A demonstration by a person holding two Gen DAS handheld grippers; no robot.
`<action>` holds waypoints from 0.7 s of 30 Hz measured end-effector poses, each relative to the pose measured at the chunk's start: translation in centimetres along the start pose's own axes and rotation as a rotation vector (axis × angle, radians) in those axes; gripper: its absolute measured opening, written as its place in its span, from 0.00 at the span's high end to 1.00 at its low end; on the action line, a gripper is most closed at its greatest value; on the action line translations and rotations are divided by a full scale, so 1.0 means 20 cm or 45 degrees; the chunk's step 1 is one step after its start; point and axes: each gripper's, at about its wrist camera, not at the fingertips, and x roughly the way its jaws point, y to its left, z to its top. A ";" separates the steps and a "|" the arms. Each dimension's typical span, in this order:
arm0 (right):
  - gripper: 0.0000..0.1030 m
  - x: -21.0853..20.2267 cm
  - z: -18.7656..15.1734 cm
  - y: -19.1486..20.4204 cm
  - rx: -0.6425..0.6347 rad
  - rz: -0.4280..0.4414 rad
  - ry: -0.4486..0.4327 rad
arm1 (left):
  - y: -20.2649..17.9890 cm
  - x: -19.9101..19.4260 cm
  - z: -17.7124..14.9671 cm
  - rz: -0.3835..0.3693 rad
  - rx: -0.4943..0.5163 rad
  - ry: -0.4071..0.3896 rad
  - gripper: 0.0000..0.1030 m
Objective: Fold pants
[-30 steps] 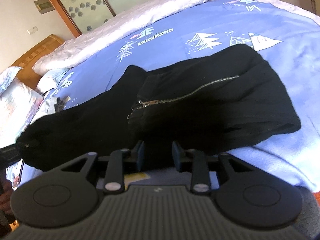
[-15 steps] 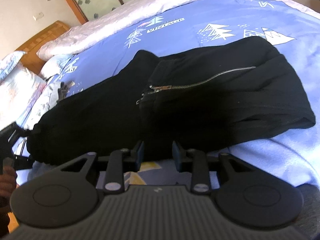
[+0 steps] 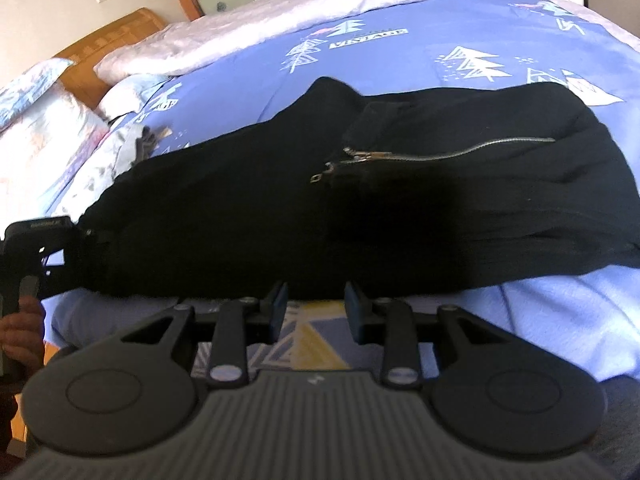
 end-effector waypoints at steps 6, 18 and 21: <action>0.66 0.01 -0.01 0.04 -0.047 0.009 0.015 | 0.02 -0.03 -0.02 -0.007 -0.002 -0.006 0.68; 0.66 0.03 -0.02 0.06 -0.046 0.011 0.025 | 0.02 -0.03 -0.02 -0.007 -0.003 -0.005 0.68; 0.66 0.03 -0.02 0.07 -0.049 0.012 0.023 | 0.02 -0.04 -0.02 -0.012 -0.003 -0.003 0.67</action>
